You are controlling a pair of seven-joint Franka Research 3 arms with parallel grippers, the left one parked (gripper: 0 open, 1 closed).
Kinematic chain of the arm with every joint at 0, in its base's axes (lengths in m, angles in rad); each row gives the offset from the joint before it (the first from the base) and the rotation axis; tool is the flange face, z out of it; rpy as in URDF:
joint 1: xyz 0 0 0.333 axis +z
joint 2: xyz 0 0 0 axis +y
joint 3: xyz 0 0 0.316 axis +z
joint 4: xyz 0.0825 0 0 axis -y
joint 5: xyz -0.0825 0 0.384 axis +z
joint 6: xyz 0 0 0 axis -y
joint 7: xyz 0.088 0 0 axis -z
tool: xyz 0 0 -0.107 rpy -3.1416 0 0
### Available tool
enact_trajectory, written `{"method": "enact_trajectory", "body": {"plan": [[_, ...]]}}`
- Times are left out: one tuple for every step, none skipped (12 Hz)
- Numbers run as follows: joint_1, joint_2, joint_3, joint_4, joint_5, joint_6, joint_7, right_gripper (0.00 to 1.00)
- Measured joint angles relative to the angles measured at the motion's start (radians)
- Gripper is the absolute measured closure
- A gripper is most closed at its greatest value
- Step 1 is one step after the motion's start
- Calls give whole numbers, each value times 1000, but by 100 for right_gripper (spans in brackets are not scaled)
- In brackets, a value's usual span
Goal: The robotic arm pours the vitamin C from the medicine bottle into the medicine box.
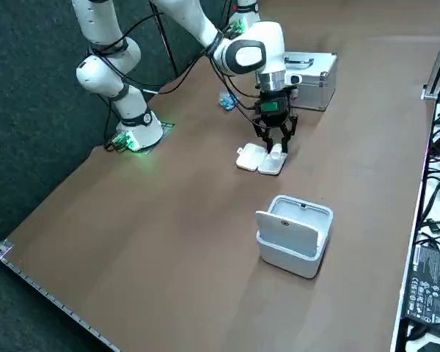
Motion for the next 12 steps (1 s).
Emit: {"method": "enact_trajectory", "body": {"plan": [[0, 3, 3, 0, -13, 0, 3, 57], [0, 7, 5, 0, -20, 0, 4, 57], [0, 11, 5, -1, -28, 0, 4, 57], [0, 15, 5, -2, -38, 0, 4, 57], [0, 20, 5, -5, -45, -1, 4, 57], [0, 25, 5, -10, -48, -1, 4, 57], [0, 29, 5, -13, -49, -1, 4, 57], [-1, 32, 5, -14, -49, -1, 4, 57], [-2, 32, 5, -14, -49, -1, 7, 57], [-2, 32, 5, -13, -49, -1, 16, 57], [-4, 31, 5, -11, -48, -1, 30, 57], [-8, 29, 5, -8, -38, -1, 42, 57]]}}
